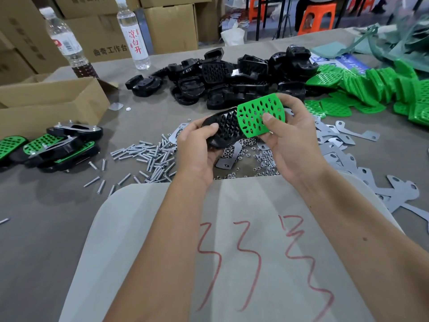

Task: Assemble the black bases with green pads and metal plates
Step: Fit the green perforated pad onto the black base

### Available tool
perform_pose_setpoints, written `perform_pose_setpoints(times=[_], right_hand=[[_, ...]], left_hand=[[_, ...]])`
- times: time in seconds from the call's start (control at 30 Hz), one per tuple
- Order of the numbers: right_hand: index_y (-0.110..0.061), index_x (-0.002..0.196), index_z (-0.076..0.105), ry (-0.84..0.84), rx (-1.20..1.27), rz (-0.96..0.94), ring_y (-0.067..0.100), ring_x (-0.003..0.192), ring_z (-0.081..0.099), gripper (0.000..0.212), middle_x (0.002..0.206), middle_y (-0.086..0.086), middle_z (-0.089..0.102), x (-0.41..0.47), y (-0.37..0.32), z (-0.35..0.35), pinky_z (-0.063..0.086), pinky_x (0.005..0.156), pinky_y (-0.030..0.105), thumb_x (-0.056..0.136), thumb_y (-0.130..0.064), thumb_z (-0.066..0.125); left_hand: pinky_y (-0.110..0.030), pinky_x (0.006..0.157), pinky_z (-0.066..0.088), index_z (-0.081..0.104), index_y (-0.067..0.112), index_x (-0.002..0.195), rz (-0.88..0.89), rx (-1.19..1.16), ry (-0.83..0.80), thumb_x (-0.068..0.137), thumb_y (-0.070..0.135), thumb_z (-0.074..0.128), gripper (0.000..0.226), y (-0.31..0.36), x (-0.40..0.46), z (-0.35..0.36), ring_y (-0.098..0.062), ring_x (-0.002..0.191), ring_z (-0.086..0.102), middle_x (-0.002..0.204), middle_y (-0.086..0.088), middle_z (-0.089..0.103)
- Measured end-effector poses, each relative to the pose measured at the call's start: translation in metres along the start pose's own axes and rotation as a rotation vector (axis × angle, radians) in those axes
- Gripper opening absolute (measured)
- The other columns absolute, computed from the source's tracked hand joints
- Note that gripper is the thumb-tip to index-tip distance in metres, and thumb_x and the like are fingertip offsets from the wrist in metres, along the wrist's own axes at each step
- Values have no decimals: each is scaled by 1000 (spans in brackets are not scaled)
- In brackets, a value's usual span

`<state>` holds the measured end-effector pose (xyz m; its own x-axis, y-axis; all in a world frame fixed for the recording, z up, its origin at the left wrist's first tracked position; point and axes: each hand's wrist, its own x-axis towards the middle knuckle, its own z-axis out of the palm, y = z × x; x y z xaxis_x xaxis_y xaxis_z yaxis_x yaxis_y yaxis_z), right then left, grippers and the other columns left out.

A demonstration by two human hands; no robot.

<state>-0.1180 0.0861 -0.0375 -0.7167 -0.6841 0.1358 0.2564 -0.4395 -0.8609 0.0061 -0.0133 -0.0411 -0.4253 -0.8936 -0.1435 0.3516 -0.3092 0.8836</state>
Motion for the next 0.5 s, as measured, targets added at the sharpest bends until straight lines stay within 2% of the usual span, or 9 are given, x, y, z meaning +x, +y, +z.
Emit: perform_pose_setpoints(times=[0.07, 0.17, 0.27, 0.37, 0.43, 0.5], right_hand=[[-15, 132, 61, -6, -76, -6, 26, 108, 69, 41, 118, 15, 62, 1, 2, 1, 62, 90, 45, 101, 11, 53], [-25, 124, 66, 16, -193, -55, 28, 106, 73, 41, 114, 11, 69, 0, 5, 2, 63, 87, 47, 99, 7, 58], [-24, 121, 65, -29, -249, -85, 30, 90, 78, 35, 106, 14, 75, -3, 7, 0, 64, 68, 40, 96, 1, 66], [-23, 125, 67, -79, -392, -83, 33, 73, 72, 38, 97, 7, 78, -4, 10, -1, 58, 52, 34, 94, -3, 72], [-20, 128, 66, -111, -504, -101, 24, 74, 73, 40, 96, 3, 78, -4, 12, 0, 56, 52, 29, 92, -4, 74], [-19, 130, 66, -146, -618, -132, 15, 84, 76, 43, 98, 0, 78, -5, 13, 1, 59, 60, 28, 90, -8, 78]], left_hand=[[-39, 67, 63, 66, 9, 89, -23, -34, 18, 96, 2, 60, 12, 0, 1, 0, -27, 79, 70, 87, -13, 73], [-34, 61, 61, 67, 6, 97, -77, -78, 39, 102, 16, 58, 14, 0, 1, 1, -24, 75, 74, 86, -11, 75], [-36, 65, 62, 66, 1, 105, -65, -54, 29, 104, 19, 57, 20, -1, 0, 2, -27, 80, 76, 95, -17, 75], [-38, 67, 63, 69, 3, 101, -35, 5, 18, 105, 19, 55, 22, 0, -3, 3, -27, 81, 76, 91, -14, 76], [-40, 66, 63, 74, 5, 99, 4, 75, 10, 105, 19, 54, 25, 0, -5, 4, -25, 80, 74, 91, -14, 76], [-47, 68, 63, 77, 6, 102, 35, 120, 8, 106, 19, 53, 27, -2, -9, 5, -28, 83, 70, 100, -22, 75]])
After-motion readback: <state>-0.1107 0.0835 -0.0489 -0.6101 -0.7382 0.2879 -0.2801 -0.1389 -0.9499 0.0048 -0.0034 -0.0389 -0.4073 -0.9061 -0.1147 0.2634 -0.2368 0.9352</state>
